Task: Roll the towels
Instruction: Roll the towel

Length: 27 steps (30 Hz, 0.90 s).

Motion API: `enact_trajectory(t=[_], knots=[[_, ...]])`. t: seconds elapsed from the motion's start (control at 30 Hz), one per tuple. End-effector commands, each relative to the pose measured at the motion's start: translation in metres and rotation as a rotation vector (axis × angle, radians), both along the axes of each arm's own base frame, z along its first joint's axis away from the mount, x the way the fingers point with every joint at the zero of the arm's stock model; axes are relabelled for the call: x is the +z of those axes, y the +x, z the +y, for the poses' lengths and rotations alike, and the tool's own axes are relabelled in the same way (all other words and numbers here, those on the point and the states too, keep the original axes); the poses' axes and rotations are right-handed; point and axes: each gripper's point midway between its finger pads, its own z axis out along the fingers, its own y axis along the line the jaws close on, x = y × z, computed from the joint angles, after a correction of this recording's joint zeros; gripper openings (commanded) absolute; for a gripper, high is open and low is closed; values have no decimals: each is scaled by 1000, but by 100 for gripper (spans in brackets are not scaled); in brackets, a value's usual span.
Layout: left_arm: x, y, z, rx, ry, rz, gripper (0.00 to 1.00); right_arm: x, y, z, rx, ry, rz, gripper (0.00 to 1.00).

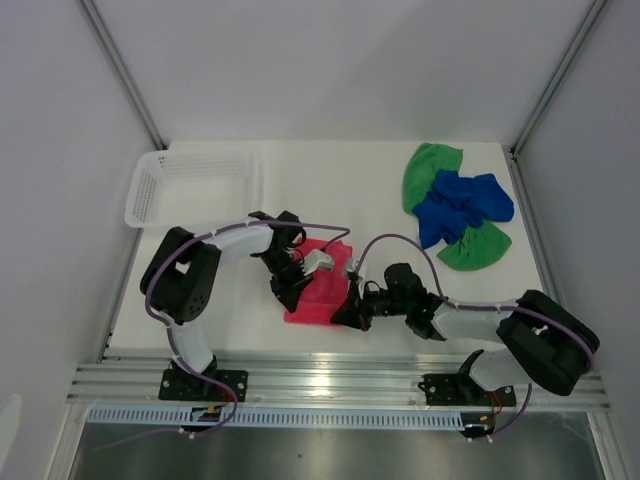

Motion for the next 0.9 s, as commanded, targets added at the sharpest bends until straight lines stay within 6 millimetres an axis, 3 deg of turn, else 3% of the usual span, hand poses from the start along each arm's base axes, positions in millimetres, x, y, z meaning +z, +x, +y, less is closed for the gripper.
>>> enact_trajectory(t=[0.0, 0.27, 0.53, 0.77, 0.87], knots=[[2, 17, -1, 20, 4, -38, 13, 23, 23, 25, -56, 102, -137, 4], [4, 23, 1, 24, 22, -58, 20, -13, 55, 27, -235, 50, -55, 3], [13, 30, 2, -7, 19, -95, 34, -42, 66, 19, -306, -31, 56, 1], [58, 63, -6, 49, -31, -185, 41, -54, 66, 21, -289, -76, 71, 0], [83, 65, -12, 67, -78, -233, 41, -55, 69, 21, -307, -75, 83, 0]])
